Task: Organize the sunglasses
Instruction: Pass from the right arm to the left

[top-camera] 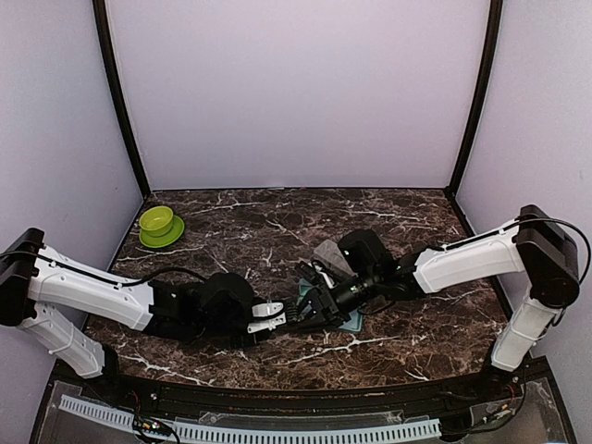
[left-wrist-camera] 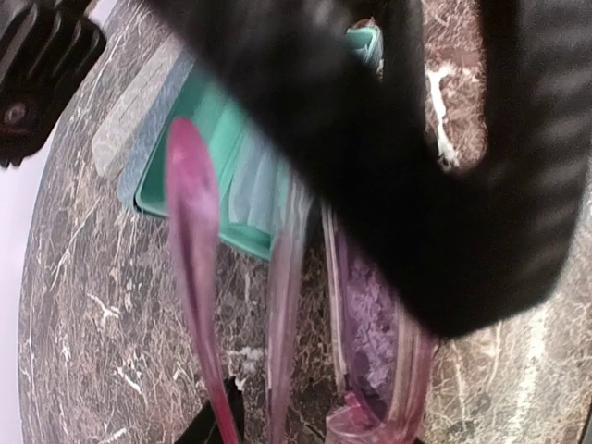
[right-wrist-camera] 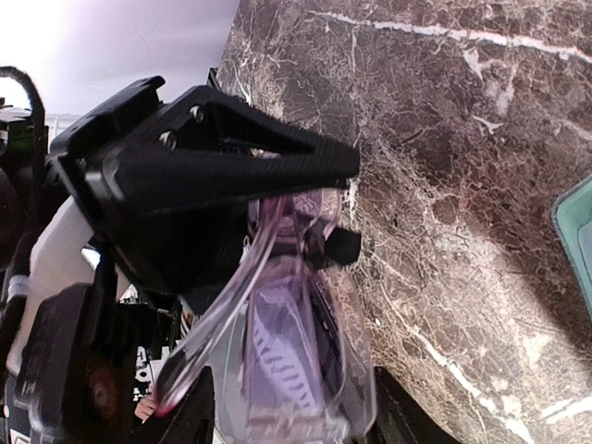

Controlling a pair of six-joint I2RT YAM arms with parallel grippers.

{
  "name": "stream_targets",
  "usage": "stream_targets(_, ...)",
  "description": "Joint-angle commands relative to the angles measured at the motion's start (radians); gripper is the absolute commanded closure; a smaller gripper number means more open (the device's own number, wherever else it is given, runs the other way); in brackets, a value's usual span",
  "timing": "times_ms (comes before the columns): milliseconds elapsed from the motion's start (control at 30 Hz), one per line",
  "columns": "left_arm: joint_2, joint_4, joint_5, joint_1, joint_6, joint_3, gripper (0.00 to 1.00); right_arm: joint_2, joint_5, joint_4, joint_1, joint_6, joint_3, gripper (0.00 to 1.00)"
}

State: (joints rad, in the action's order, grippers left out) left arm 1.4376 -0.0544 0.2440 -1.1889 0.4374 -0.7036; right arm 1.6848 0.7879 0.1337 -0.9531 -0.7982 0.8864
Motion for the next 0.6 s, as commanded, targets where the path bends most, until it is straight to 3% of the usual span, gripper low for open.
stream_targets(0, -0.026, -0.018, 0.027, 0.002, -0.018, 0.025, 0.59, -0.016, 0.018, 0.029, 0.008, -0.002, -0.017, 0.42)
stream_targets(267, -0.020, -0.028, 0.034, 0.002, -0.021, 0.033, 0.61, -0.033, 0.012, 0.025, 0.015, -0.001, -0.031, 0.40)
stream_targets(567, -0.023, -0.001, -0.008, 0.010, -0.099, 0.016, 0.65, -0.083, -0.049, -0.094, 0.059, 0.079, -0.039, 0.38)
